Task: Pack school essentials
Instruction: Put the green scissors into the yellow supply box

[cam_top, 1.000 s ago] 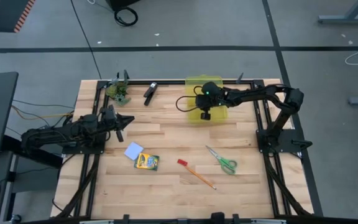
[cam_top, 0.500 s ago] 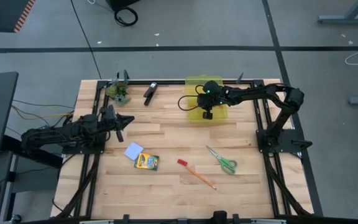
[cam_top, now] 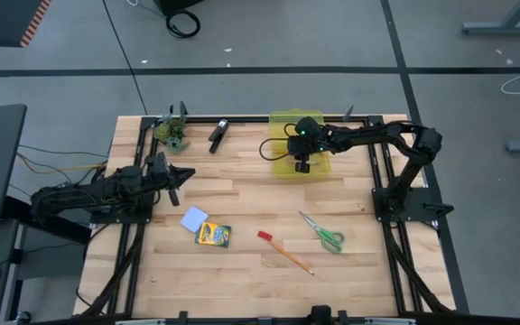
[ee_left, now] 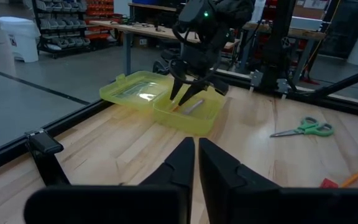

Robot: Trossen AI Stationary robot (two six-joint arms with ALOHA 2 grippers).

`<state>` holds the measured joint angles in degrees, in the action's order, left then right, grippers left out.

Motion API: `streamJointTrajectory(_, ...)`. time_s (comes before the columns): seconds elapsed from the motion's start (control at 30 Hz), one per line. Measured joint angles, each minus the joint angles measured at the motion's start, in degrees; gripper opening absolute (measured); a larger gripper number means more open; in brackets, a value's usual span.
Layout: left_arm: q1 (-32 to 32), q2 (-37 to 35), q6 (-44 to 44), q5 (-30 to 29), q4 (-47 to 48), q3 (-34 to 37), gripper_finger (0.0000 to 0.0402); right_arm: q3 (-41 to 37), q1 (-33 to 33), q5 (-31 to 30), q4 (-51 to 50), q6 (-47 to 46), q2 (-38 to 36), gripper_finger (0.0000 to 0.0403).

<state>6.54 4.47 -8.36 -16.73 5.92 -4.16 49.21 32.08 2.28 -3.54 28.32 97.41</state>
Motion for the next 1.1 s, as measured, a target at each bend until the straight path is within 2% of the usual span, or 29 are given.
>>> streamJointTrajectory(0.6,-0.02,0.0,0.0,0.0,0.0,-0.01,0.0029,0.0,-6.61,-0.29,0.11,-4.35,0.0,0.0131)
streamJointTrajectory(0.83,-0.01,0.01,0.0,0.02,0.0,-0.02,0.0028,0.24,-9.54,-5.81,1.33,-10.1,-0.92,0.0131)
streamJointTrajectory(1.1,-0.01,0.01,0.0,0.0,-0.02,-0.02,0.0036,3.07,-15.97,-6.81,1.11,-16.93,-1.66,0.0131)
